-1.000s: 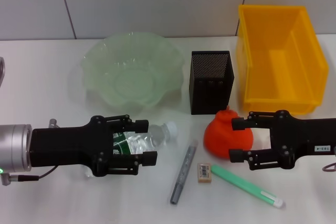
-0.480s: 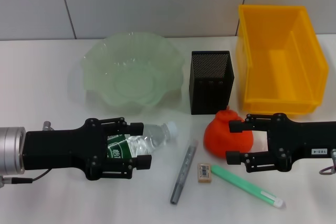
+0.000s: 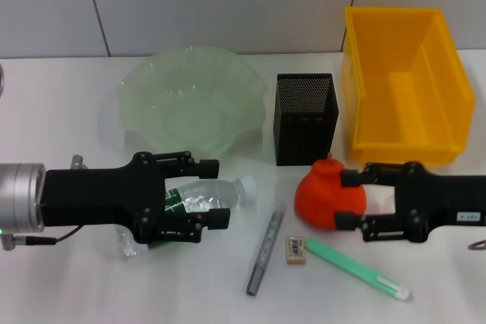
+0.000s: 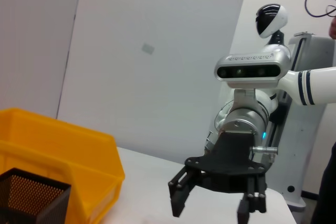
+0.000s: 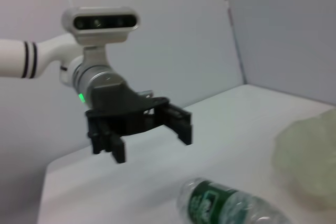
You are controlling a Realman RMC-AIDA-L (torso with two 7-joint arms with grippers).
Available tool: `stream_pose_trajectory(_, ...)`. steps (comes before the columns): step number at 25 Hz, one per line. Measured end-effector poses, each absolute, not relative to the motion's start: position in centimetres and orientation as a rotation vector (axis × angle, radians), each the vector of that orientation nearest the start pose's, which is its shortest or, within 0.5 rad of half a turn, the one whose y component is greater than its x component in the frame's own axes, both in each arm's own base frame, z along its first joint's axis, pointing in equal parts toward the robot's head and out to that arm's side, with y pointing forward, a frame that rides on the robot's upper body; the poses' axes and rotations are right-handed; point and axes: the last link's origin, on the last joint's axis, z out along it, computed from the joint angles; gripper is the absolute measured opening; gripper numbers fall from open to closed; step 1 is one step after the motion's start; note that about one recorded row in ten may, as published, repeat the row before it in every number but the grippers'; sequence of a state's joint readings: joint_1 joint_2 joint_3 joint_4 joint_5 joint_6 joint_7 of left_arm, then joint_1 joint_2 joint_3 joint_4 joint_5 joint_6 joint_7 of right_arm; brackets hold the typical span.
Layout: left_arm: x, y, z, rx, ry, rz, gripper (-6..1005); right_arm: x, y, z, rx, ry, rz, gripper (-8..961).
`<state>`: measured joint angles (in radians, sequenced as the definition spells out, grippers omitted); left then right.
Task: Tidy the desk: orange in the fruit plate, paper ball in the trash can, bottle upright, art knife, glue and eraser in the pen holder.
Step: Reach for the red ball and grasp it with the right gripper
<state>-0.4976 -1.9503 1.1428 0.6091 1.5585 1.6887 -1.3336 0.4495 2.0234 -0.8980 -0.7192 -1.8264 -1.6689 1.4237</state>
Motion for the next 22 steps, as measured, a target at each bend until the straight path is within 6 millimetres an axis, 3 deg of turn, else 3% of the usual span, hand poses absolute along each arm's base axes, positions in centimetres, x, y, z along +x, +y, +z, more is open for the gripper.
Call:
stream_pose_trajectory(8, -22.7, 31.8, 0.9, -2.940, -0.377, -0.913, 796, 25.7, 31.3, 2.1, -2.807, 0.577, 0.785, 818)
stream_pose_trajectory(15, -23.5, 32.1, 1.3, -2.889, -0.398, -0.897, 796, 24.9, 32.7, 2.9, -2.799, 0.635, 0.724, 819)
stream_pose_trajectory(22, -24.0, 32.1, 1.3, -2.866, -0.383, -0.878, 796, 20.6, 36.2, 5.0, -2.869, 0.770, 0.276, 818)
